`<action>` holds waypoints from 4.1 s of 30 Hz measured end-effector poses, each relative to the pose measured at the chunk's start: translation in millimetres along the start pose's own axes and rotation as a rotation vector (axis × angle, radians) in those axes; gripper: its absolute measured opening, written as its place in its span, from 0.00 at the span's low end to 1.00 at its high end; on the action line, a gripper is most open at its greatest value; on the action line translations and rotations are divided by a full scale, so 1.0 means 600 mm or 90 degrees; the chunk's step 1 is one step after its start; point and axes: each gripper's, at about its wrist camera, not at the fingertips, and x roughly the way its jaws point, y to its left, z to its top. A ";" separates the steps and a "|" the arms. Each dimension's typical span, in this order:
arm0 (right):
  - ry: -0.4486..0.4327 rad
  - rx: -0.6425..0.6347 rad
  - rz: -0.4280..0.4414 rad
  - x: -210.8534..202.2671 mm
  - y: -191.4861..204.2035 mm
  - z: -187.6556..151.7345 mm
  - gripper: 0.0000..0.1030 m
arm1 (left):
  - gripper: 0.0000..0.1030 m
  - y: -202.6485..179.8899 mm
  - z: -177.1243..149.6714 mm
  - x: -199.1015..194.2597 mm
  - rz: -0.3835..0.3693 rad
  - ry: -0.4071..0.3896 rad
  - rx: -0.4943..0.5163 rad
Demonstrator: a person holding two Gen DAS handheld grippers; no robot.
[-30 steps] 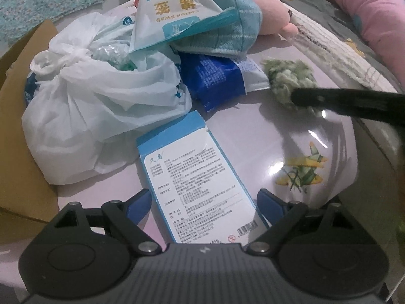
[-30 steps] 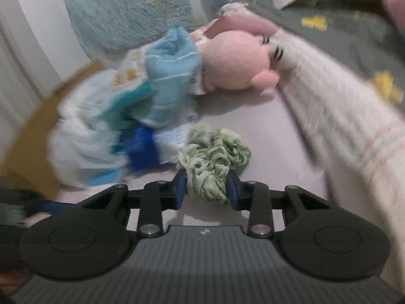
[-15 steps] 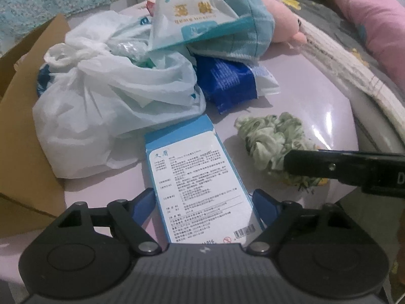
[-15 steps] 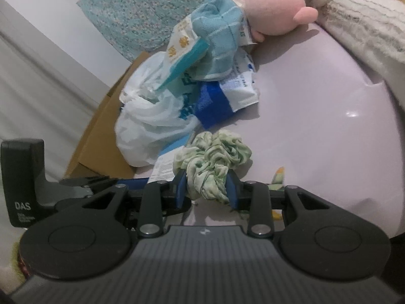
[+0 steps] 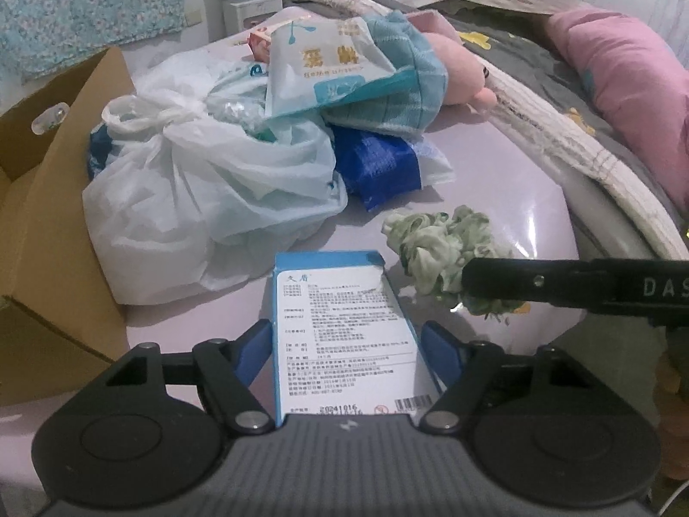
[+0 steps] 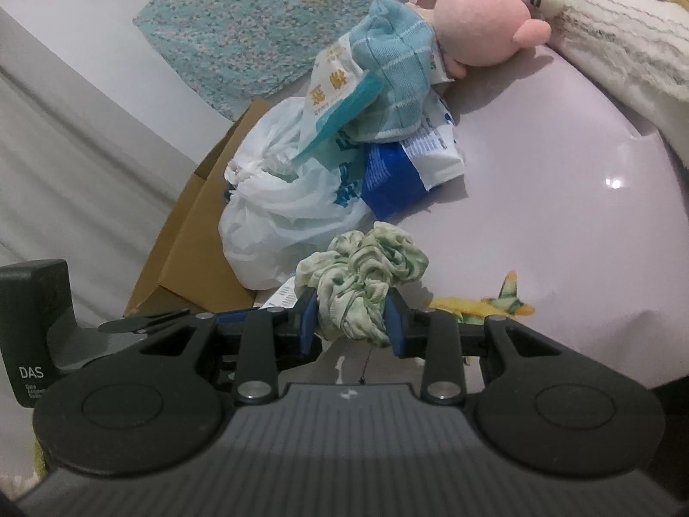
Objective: Organize soft objects
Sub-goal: 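Carry medicine box and scrunchie in both tools over the cardboard box, then open left tool dropping medicine box while right tool releases scrunchie into box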
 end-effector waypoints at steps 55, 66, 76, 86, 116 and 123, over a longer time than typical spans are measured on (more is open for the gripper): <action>-0.086 -0.110 0.124 -0.017 0.210 0.094 0.30 | 0.72 0.157 0.053 -0.222 0.017 -0.201 -0.095; 0.061 -0.180 0.198 0.192 0.421 0.215 0.30 | 0.72 0.388 0.114 -0.241 0.150 -0.197 -0.184; 0.181 -0.166 0.112 0.438 0.543 0.285 0.30 | 0.72 0.570 0.201 -0.135 0.269 -0.098 -0.185; 0.237 -0.044 0.041 0.660 0.501 0.332 0.30 | 0.72 0.630 0.253 -0.019 0.315 -0.028 -0.170; 0.277 0.082 0.035 0.756 0.424 0.320 0.35 | 0.80 0.642 0.302 0.047 0.371 -0.003 -0.136; 0.263 0.082 0.072 0.715 0.443 0.330 0.35 | 0.85 0.635 0.290 -0.049 0.351 -0.046 -0.165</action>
